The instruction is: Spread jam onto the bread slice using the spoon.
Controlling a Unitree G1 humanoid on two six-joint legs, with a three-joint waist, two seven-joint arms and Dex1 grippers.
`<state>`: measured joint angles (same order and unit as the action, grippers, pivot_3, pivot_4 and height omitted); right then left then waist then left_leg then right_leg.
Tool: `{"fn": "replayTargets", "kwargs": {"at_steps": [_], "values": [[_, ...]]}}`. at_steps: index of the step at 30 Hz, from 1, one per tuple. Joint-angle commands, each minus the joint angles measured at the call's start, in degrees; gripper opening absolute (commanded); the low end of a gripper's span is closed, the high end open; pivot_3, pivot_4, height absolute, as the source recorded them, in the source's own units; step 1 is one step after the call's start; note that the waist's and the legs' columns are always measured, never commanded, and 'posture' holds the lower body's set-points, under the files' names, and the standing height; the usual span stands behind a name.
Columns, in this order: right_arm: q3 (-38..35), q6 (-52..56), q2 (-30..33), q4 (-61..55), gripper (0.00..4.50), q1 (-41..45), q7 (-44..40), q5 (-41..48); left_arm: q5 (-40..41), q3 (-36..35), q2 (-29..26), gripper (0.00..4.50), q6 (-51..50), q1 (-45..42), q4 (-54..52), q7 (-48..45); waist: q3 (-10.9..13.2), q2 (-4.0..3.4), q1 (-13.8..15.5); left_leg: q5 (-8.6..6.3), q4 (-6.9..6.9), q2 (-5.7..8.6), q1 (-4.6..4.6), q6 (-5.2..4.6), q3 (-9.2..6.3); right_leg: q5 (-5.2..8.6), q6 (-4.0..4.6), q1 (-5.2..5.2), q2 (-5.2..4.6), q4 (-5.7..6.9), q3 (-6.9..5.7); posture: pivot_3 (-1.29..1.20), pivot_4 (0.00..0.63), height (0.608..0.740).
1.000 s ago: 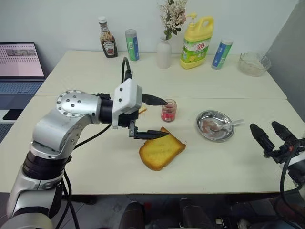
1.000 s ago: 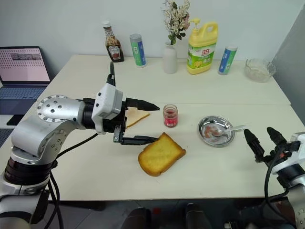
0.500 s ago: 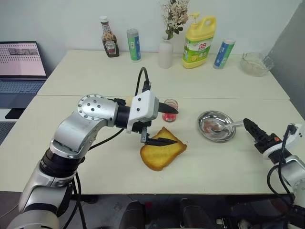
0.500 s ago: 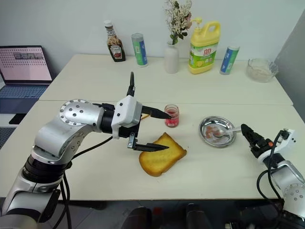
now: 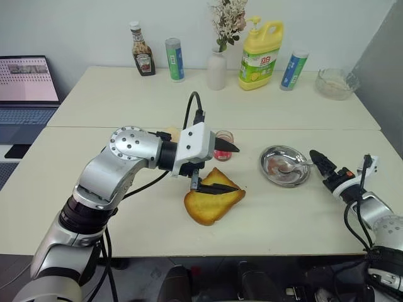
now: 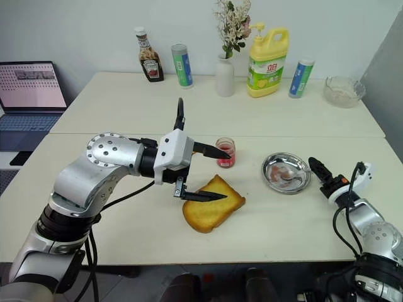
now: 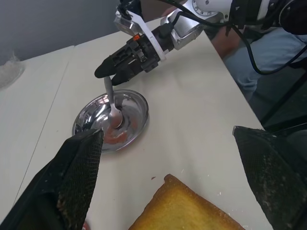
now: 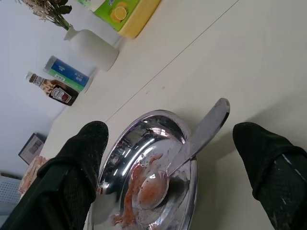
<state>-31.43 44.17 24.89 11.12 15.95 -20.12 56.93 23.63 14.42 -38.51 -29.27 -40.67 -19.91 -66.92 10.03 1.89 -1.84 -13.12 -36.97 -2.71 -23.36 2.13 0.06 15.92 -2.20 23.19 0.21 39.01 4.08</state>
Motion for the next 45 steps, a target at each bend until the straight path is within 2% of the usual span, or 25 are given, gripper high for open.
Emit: {"fn": "replayTargets", "kwargs": {"at_steps": [1, 13, 16, 18, 25, 26, 27, 33, 36, 42, 45], "values": [[-0.47, -1.42, 0.89, 0.85, 4.50, 1.71, -1.83, -0.99, -0.51, -0.11, 0.37, 4.48, 1.05, 0.01, -1.05, 0.27, 0.00, -0.01, 0.00, 0.00, 0.00, 0.00, 0.00, 0.00, 0.01, 0.00, 0.00, 0.00, 0.00, 0.00, 0.00, 0.00, 0.150, 0.740], [-0.90, -2.18, 0.87, 5.61, 4.50, 5.03, -4.65, -2.96, -1.14, -0.08, 0.74, 4.48, 1.09, -0.39, -0.60, 0.24, 0.02, -0.03, -0.01, 0.00, 0.00, 0.00, 0.00, 0.00, 0.00, 0.00, 0.01, 0.00, 0.00, -0.01, 0.00, 0.00, 0.150, 0.740], [-1.12, -2.30, 0.80, 6.84, 3.88, 5.56, -4.69, -3.37, -1.42, -0.14, 0.77, 4.50, 1.11, -0.27, -0.44, 0.15, 0.02, -0.03, -0.01, 0.00, 0.00, 0.00, 0.00, 0.00, 0.01, 0.00, 0.01, 0.00, 0.00, -0.01, 0.00, 0.00, 0.150, 0.740], [-1.17, -2.72, 0.61, 7.13, 3.23, 5.86, -4.62, -3.69, -1.79, -0.13, 0.66, 4.50, 1.39, -0.22, -0.05, 0.02, 0.02, -0.03, 0.00, 0.00, 0.00, 0.00, 0.00, 0.00, 0.00, 0.00, 0.00, 0.00, 0.00, 0.00, 0.00, 0.00, 0.150, 0.740], [-1.92, -3.08, 0.57, 6.96, 0.54, 6.54, -5.30, -3.04, -2.70, -0.19, 0.69, 4.50, 2.26, 0.18, 1.18, 0.01, 0.02, -0.04, -0.01, 0.00, 0.00, 0.00, 0.00, 0.00, 0.00, 0.00, 0.01, 0.00, 0.00, -0.01, 0.00, 0.00, 0.150, 0.740], [-2.11, -2.88, 0.64, 6.64, 0.20, 6.57, -5.31, -2.77, -2.79, -0.25, 0.75, 4.50, 2.29, 0.34, 1.35, 0.18, 0.03, -0.04, 0.00, 0.00, 0.00, 0.00, 0.00, 0.00, 0.01, 0.00, 0.01, 0.00, 0.00, -0.01, 0.00, 0.00, 0.150, 0.740], [-2.22, -2.73, 0.68, 6.33, 0.06, 6.57, -5.33, -2.65, -2.93, -0.26, 0.74, 4.50, 2.40, 0.53, 1.51, 0.29, 0.02, -0.06, -0.01, 0.00, 0.00, 0.00, 0.00, 0.00, 0.01, -0.01, 0.01, 0.00, 0.00, -0.01, 0.00, 0.00, 0.150, 0.740], [-3.07, -0.89, 0.82, 0.55, 0.06, 5.98, -5.26, -0.07, -2.60, -2.13, -0.50, 4.50, 0.90, 3.02, 0.86, 1.59, 0.09, -0.18, -0.03, 0.00, 0.02, -0.01, 0.00, 0.00, 0.01, -0.01, 0.01, 0.02, 0.00, -0.01, 0.01, 0.00, 0.150, 0.740], [-1.34, 0.02, 1.29, -8.94, 0.06, 5.69, -5.44, 1.58, -2.05, -6.36, -2.71, 4.50, -1.77, 5.97, -0.21, 4.83, 0.16, -0.30, -0.19, 0.00, 0.03, -0.02, -0.01, 0.00, 0.01, 0.00, 0.00, 0.04, 0.01, 0.00, 0.01, 0.00, 0.150, 0.740], [2.33, 4.02, 3.80, -22.76, 0.06, 11.02, -1.85, 5.70, -1.26, -15.17, -6.66, 4.50, -7.88, 12.83, -4.27, 12.27, 0.22, -0.40, -0.64, 0.00, 0.03, -0.08, -0.02, 0.00, -0.06, 0.04, -0.07, 0.07, 0.07, 0.02, -0.02, 0.00, 0.150, 0.740], [6.26, 4.72, 4.60, -25.22, 0.06, 15.64, -1.02, 5.05, -1.99, -16.77, -7.31, 4.50, -9.33, 14.92, -5.43, 15.14, 0.23, -0.39, -0.56, 0.00, 0.03, -0.08, -0.02, 0.00, -0.04, 0.04, -0.07, 0.06, 0.06, 0.00, -0.01, 0.00, 0.150, 0.740]]}}
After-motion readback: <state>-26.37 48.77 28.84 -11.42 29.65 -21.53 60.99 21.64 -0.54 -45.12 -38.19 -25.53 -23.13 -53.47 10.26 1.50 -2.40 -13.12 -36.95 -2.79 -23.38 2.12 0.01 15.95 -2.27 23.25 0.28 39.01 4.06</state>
